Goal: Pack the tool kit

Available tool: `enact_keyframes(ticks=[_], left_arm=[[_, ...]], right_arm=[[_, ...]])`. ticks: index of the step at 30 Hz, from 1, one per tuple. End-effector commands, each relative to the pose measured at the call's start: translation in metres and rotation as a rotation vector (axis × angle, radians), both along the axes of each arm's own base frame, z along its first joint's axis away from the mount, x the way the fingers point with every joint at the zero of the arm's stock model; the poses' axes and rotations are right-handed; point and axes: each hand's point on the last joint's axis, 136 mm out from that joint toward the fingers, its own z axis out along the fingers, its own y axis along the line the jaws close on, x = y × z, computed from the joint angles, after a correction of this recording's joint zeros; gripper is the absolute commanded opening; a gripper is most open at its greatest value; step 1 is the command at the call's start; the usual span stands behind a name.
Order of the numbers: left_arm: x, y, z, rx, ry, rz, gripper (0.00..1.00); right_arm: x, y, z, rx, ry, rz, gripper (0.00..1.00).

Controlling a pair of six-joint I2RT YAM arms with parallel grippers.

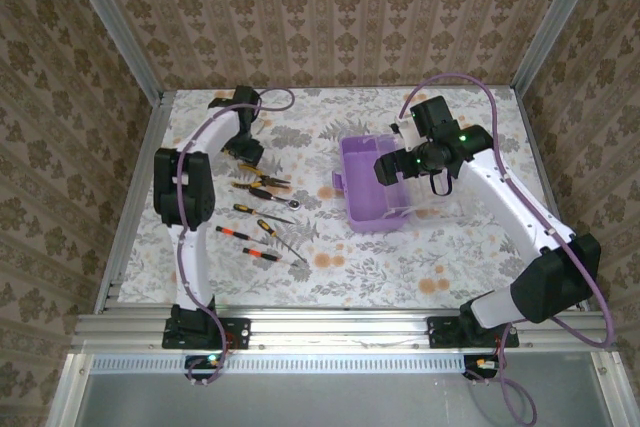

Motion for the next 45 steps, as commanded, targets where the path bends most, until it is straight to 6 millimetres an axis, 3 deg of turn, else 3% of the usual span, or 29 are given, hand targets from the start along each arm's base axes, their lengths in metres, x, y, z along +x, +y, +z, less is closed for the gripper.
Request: enact_keyframes(ticks=[1, 7, 10, 14, 19, 27, 31, 36, 39, 45], left_arm=[[-0.003, -0.019, 0.01, -0.036, 0.024, -0.221, 0.7], [-0.025, -0.077, 0.025, -0.167, 0.018, -0.598, 0.75], [-0.041, -0.09, 0.022, -0.195, 0.079, -0.708, 0.75], [-0.056, -0.088, 0.0, -0.146, 0.164, -0.802, 0.76], [-0.056, -0.082, -0.019, -0.108, 0.226, -0.807, 0.73], [-0.078, -0.081, -0.027, -0.105, 0.283, -0.883, 0.74], [-0.079, -0.076, -0.036, -0.081, 0.304, -0.883, 0.74], [-0.063, -0.071, -0.054, -0.028, 0.297, -0.845, 0.71], [-0.045, -0.068, -0.061, 0.008, 0.283, -0.805, 0.61], [-0.034, -0.075, -0.064, -0.027, 0.277, -0.777, 0.53]], right_arm=[[-0.012, -0.007, -0.002, -0.012, 0.031, -0.011, 1.0], [-0.014, -0.009, -0.003, -0.02, 0.043, -0.021, 1.0], [-0.014, -0.009, -0.005, -0.02, 0.05, -0.026, 1.0], [-0.015, -0.009, -0.007, -0.021, 0.058, -0.03, 1.0], [-0.015, -0.011, -0.009, -0.031, 0.063, -0.034, 1.0], [-0.014, -0.012, -0.014, -0.042, 0.075, -0.04, 1.0], [-0.012, -0.011, -0.017, -0.042, 0.082, -0.038, 1.0], [-0.012, -0.012, -0.017, -0.05, 0.082, -0.039, 1.0], [-0.013, -0.013, -0.016, -0.055, 0.079, -0.042, 1.0], [-0.014, -0.017, -0.015, -0.067, 0.079, -0.051, 1.0]])
